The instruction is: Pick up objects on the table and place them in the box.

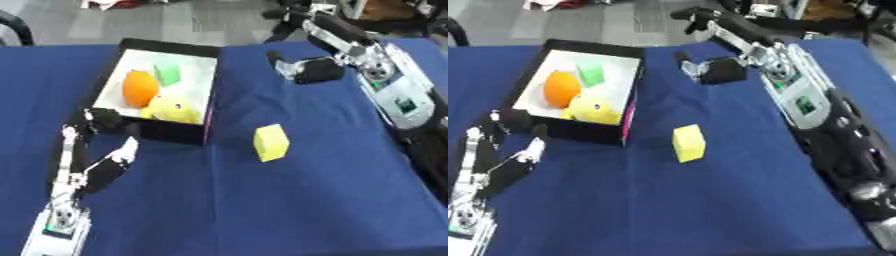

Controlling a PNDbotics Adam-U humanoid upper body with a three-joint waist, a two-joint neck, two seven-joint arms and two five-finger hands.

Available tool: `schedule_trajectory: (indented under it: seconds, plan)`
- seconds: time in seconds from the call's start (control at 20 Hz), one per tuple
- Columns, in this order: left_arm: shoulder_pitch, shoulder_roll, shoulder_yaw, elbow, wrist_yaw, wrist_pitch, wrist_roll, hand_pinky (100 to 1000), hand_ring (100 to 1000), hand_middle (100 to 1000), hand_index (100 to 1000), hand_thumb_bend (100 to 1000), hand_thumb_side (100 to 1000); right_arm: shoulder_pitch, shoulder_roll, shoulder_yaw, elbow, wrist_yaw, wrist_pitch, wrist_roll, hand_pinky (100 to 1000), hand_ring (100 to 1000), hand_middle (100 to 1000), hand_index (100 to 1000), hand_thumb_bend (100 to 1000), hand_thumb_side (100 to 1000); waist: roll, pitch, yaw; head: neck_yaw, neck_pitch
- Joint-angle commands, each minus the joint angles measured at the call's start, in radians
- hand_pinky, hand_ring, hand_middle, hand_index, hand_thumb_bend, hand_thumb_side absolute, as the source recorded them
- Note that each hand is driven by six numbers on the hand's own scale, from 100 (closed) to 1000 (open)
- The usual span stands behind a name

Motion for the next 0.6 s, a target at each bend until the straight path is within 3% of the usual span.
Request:
schedule_trajectory:
  seconds: [0.05,0.2,0.4,0.6]
  plan:
    - [-0.004,0.018,0.009,-0.011,-0.006,-0.001,0.007,737,768,585,554,307,100,0.047,-0.047,0.009,-0.069,-0.015,-0.008,0.048,894,853,943,977,100,697,-0.015,-0.026,-0.002,0.006,-0.002]
    - [-0.005,0.017,0.009,-0.011,-0.006,0.000,0.007,737,768,585,554,309,100,0.108,-0.031,0.024,-0.054,-0.003,-0.037,0.089,894,860,961,977,100,854,-0.013,-0.026,-0.003,0.003,-0.002]
    - [-0.006,0.015,0.008,-0.011,-0.006,0.001,0.005,737,768,584,554,310,100,0.135,0.001,0.040,-0.012,0.027,-0.078,0.109,905,868,965,979,100,861,-0.009,-0.027,-0.003,-0.004,-0.002]
    - [-0.007,0.013,0.006,-0.011,-0.005,0.001,0.003,737,767,584,554,310,100,0.133,0.032,0.058,0.050,0.134,-0.124,0.090,922,879,964,985,100,826,-0.006,-0.027,-0.001,-0.011,-0.002]
